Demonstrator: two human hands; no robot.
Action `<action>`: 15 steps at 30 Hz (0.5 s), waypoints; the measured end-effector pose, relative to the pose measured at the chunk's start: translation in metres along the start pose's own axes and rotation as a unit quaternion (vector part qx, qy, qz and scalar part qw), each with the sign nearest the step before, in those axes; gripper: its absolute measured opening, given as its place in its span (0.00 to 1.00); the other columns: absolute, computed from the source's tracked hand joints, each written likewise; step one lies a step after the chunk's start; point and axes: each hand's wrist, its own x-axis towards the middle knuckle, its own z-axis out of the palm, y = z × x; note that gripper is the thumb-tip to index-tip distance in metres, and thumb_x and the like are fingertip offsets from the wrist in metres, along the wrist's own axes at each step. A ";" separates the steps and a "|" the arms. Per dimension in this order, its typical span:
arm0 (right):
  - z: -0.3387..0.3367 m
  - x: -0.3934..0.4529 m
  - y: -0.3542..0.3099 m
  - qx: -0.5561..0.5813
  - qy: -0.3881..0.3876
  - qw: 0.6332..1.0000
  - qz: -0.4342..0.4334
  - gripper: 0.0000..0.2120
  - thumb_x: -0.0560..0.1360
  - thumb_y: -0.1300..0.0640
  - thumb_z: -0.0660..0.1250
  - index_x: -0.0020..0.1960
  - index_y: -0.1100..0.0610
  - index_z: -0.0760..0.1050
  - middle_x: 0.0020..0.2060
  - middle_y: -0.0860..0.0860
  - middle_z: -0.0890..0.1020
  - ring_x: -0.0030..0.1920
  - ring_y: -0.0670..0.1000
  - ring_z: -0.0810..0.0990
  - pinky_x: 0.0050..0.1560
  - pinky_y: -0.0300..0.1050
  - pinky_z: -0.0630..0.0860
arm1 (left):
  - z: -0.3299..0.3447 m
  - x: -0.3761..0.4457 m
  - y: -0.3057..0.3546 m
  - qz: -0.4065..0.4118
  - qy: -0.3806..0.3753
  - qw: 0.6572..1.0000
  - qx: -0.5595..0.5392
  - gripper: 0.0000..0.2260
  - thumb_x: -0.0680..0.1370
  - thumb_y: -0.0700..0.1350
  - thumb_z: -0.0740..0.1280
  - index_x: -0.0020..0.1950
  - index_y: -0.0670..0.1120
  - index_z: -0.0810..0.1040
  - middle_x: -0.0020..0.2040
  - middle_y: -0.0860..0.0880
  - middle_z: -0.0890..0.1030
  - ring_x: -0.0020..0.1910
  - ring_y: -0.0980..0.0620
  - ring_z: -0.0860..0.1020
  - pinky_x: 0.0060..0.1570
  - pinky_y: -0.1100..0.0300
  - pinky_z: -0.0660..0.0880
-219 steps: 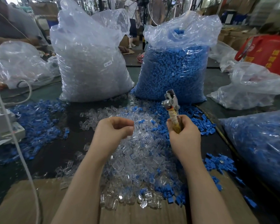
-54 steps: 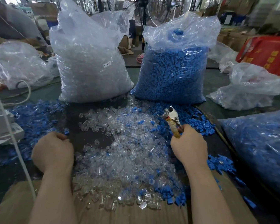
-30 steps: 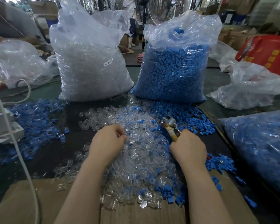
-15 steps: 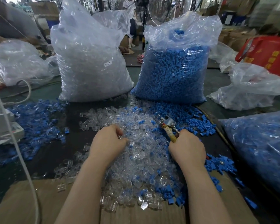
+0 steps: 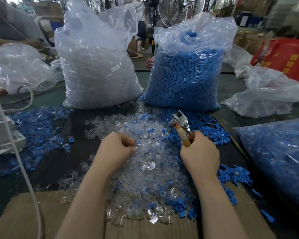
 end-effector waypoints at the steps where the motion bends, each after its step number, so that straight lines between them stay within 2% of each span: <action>1: 0.000 0.000 0.000 0.012 0.001 1.000 -0.002 0.06 0.75 0.54 0.68 0.44 0.50 0.70 0.32 0.44 0.69 0.32 0.49 0.67 0.34 0.45 0.63 | 0.000 -0.001 0.001 0.004 0.007 1.000 -0.010 0.06 0.74 0.42 0.74 0.43 0.53 0.83 0.39 0.59 0.81 0.37 0.64 0.77 0.32 0.73 0.67; 3: 0.000 0.001 -0.001 0.042 -0.001 0.999 -0.008 0.07 0.75 0.52 0.68 0.45 0.49 0.70 0.34 0.44 0.73 0.35 0.50 0.69 0.38 0.46 0.65 | 0.002 -0.002 0.004 0.016 0.030 0.999 -0.042 0.05 0.74 0.42 0.74 0.45 0.53 0.85 0.39 0.60 0.82 0.34 0.66 0.78 0.30 0.75 0.67; 6: 0.001 0.001 -0.003 0.094 -0.006 0.995 -0.025 0.08 0.75 0.50 0.70 0.46 0.48 0.71 0.36 0.43 0.75 0.39 0.51 0.73 0.40 0.46 0.66 | 0.007 -0.004 0.012 0.023 0.047 0.985 -0.162 0.06 0.74 0.41 0.74 0.45 0.53 0.85 0.35 0.56 0.84 0.31 0.67 0.78 0.32 0.73 0.70; 9: 0.002 0.001 -0.005 0.145 -0.012 0.989 -0.035 0.06 0.75 0.50 0.70 0.45 0.48 0.72 0.37 0.42 0.77 0.40 0.51 0.77 0.41 0.48 0.71 | 0.011 -0.008 0.023 0.023 0.033 0.959 -0.281 0.07 0.75 0.40 0.73 0.45 0.53 0.85 0.36 0.54 0.85 0.35 0.62 0.81 0.36 0.70 0.76; 12: 0.003 0.000 -0.007 0.189 -0.020 0.981 -0.052 0.06 0.75 0.50 0.70 0.45 0.47 0.72 0.37 0.43 0.79 0.41 0.50 0.79 0.43 0.49 0.74 | 0.019 -0.011 0.031 0.013 0.012 0.948 -0.317 0.07 0.77 0.38 0.70 0.46 0.50 0.85 0.35 0.52 0.85 0.35 0.57 0.83 0.35 0.67 0.78; 15: 0.004 -0.002 -0.009 0.213 -0.021 0.975 -0.068 0.11 0.74 0.50 0.71 0.40 0.45 0.69 0.34 0.42 0.77 0.36 0.45 0.76 0.38 0.46 0.70 | 0.026 -0.014 0.038 0.006 0.008 0.943 -0.333 0.05 0.78 0.37 0.69 0.47 0.46 0.84 0.33 0.52 0.84 0.33 0.56 0.83 0.34 0.65 0.79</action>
